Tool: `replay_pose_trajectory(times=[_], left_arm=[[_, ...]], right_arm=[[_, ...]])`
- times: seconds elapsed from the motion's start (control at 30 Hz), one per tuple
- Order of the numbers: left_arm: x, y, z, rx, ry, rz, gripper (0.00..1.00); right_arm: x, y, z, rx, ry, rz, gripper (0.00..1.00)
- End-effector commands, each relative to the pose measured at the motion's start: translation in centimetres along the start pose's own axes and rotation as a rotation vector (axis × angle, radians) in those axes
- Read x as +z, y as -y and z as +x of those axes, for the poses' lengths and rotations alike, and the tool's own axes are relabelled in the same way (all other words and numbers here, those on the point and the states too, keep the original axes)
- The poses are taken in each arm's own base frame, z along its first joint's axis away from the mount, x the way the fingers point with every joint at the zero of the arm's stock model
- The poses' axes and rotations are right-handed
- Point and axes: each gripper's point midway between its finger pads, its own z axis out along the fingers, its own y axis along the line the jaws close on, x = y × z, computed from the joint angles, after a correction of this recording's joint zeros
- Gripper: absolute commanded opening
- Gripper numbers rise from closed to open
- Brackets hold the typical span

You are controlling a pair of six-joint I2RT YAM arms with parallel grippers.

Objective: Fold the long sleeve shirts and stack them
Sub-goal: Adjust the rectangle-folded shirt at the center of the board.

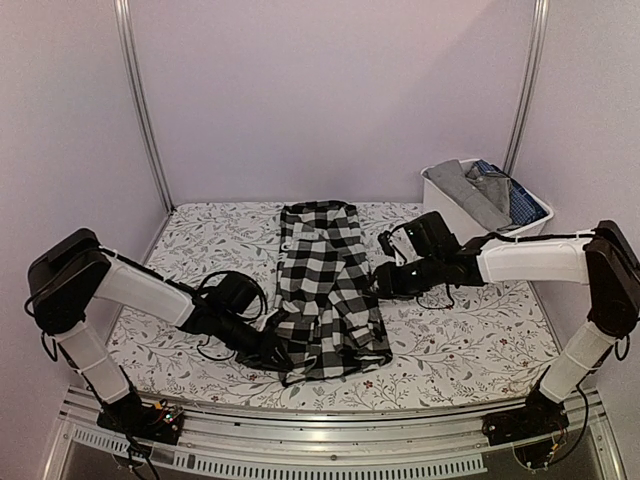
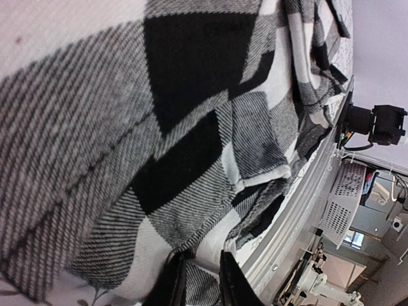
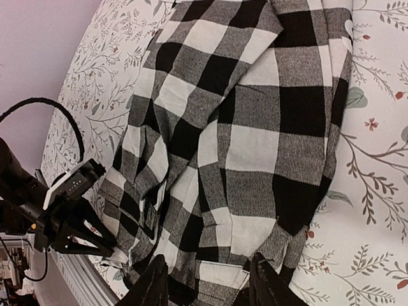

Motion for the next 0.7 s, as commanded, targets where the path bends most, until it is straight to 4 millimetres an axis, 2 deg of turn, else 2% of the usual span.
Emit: replay_pose_trajectory(times=[0.0,0.1,0.17,0.37,0.5,0.67], left_arm=[[-0.7,-5.7,3.2,-0.104,-0.059,-0.188,0.19],[-1.5,-6.6,3.8,-0.121,-0.058,-0.207,0.19],[-1.8,-6.2,3.7,-0.109,-0.052,-0.198,0.19],[-3.4,-2.6,2.2,-0.041,0.006,-0.119,0.20],[-4.5,-0.4,0.9,-0.010,0.043,-0.083,0.20],[-5.4,0.6,0.0,0.008,0.078,-0.089,0.21]], right_arm=[[-1.1,0.5,2.8,0.021,-0.021,0.034,0.43],[-1.4,-0.2,4.8,0.032,-0.044,0.016,0.43],[-1.4,-0.7,6.2,0.028,-0.069,0.011,0.44],[-0.6,-2.2,10.1,0.001,-0.156,-0.002,0.41],[-0.2,-3.8,10.8,-0.021,-0.175,-0.035,0.30],[1.1,-4.7,13.1,-0.045,-0.244,-0.067,0.19]])
